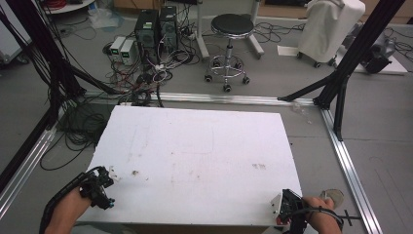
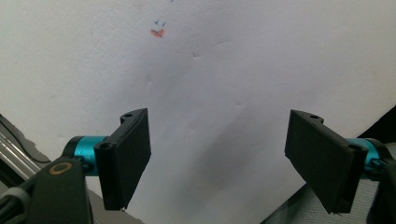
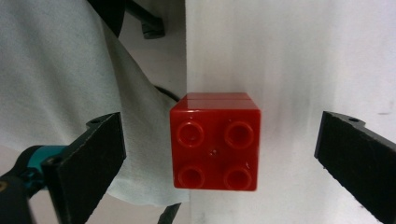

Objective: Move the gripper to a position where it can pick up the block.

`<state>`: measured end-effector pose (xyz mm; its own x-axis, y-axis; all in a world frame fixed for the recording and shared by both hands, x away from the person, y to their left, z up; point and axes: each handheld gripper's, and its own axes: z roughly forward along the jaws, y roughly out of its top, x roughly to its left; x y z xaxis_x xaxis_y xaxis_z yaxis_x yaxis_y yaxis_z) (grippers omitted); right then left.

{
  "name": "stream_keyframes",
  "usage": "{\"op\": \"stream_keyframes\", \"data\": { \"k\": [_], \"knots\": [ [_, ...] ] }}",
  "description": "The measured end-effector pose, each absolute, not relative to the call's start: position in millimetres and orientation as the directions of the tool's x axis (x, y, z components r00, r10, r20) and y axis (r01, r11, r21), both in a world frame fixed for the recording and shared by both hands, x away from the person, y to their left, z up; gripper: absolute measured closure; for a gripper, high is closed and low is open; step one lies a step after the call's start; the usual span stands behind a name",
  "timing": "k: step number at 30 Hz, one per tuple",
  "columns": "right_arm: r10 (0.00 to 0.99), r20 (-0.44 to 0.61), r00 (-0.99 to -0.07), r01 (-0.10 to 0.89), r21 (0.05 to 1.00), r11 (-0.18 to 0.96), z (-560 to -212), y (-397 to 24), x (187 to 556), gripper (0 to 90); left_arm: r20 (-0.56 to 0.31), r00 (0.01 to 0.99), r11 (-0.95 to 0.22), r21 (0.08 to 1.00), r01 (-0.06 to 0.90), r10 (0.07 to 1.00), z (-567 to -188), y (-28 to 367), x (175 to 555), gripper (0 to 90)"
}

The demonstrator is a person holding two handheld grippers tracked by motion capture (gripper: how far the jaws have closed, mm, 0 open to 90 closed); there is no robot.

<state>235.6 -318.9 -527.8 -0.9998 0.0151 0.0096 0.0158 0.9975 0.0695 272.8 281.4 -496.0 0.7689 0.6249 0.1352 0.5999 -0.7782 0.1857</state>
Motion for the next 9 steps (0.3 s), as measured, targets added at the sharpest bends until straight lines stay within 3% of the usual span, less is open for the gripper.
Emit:
{"op": "stream_keyframes", "data": {
  "k": [9],
  "knots": [
    [0.011, 0.012, -1.0, 0.012, 0.081, 0.997, -530.6, -319.6, 236.0, 1.1, 0.133, 0.769, -0.778, 0.188, 0.599, 0.625, -496.2, 281.2, 272.8, 22.8]
  ]
}}
